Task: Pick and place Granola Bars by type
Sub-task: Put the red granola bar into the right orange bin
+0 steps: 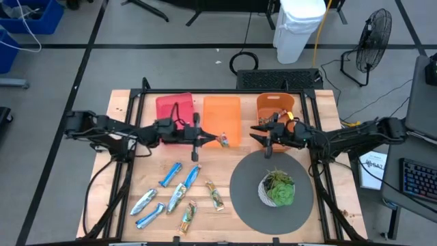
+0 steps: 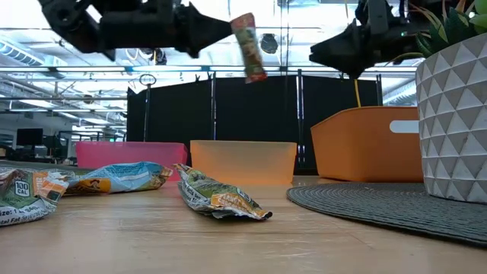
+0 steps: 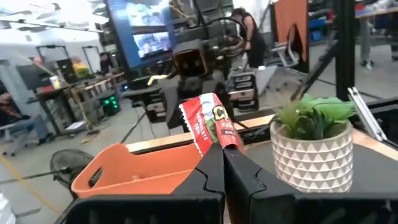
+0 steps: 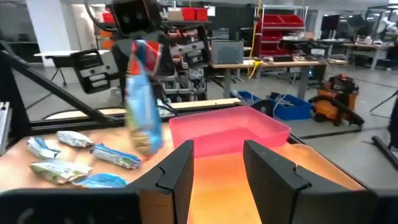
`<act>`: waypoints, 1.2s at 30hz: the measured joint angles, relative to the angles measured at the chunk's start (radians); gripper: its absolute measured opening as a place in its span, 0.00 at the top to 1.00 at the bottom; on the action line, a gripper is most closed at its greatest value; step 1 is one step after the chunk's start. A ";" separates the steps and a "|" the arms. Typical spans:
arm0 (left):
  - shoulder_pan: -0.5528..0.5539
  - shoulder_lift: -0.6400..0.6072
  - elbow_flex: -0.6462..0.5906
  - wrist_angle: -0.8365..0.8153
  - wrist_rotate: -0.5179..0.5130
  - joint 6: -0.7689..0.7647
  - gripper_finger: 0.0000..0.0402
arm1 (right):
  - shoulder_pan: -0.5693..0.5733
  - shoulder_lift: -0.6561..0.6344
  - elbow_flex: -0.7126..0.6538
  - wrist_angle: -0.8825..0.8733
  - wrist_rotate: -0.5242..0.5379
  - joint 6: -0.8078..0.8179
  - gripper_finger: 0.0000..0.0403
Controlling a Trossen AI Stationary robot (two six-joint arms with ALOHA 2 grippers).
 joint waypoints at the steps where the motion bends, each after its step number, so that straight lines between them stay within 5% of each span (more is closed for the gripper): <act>1: 0.004 0.020 0.020 -0.010 0.002 0.005 1.00 | -0.001 0.008 0.000 0.018 -0.015 0.009 0.68; 8: 0.024 0.154 0.145 -0.063 -0.003 0.005 1.00 | 0.002 0.033 0.000 0.126 -0.201 0.076 0.68; 36: 0.024 0.364 0.403 -0.126 0.093 0.022 1.00 | 0.003 0.059 0.000 0.111 -0.208 0.088 0.68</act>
